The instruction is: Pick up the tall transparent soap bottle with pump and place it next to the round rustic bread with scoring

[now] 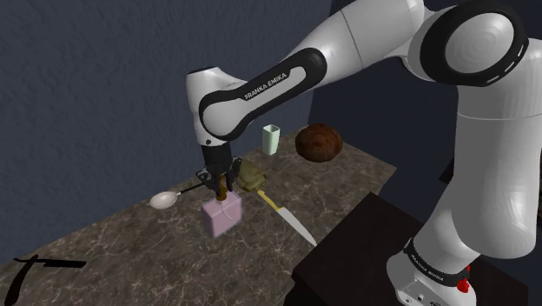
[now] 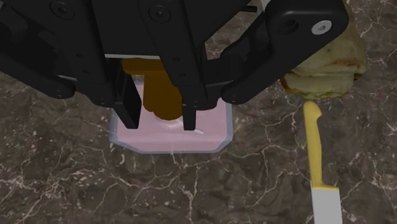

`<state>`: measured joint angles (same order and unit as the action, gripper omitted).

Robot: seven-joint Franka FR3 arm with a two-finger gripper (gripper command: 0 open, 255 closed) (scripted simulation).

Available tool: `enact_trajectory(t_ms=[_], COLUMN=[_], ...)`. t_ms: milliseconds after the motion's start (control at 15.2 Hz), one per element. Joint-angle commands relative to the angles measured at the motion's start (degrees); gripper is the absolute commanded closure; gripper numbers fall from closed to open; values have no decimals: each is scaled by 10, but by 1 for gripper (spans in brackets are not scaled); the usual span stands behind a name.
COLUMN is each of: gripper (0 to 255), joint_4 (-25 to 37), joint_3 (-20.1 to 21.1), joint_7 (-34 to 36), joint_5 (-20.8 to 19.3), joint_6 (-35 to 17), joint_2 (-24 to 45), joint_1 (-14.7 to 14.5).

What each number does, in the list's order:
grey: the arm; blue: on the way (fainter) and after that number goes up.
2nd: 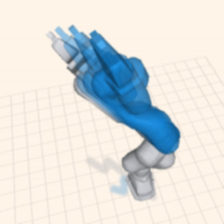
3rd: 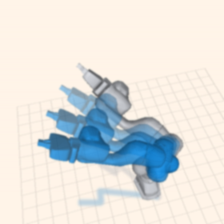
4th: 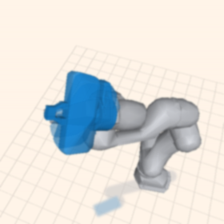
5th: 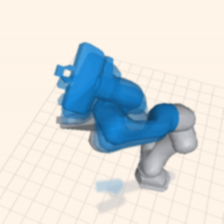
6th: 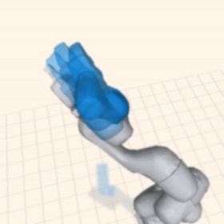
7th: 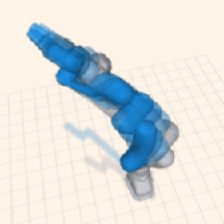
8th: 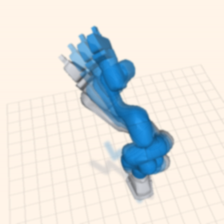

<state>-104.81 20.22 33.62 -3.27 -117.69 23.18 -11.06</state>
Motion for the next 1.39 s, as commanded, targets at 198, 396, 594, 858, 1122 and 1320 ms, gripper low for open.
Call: enact_trajectory(t_ms=[198, 396, 594, 858, 1122, 1320], gripper=[255, 255, 255, 255, 255, 255], joint_4=[13, 23, 33, 50, 68, 83], joint_3=[3, 5, 6, 8, 9, 10], joint_7=[-2, -3, -4, -5, -6, -6], joint_5=[6, 10, 14, 18, 21, 23], joint_6=[30, 49, 69, 96, 124, 145], joint_2=[-18, -28, -38, -49, -59, -65], joint_1=[2, 3, 5, 6, 6, 7])
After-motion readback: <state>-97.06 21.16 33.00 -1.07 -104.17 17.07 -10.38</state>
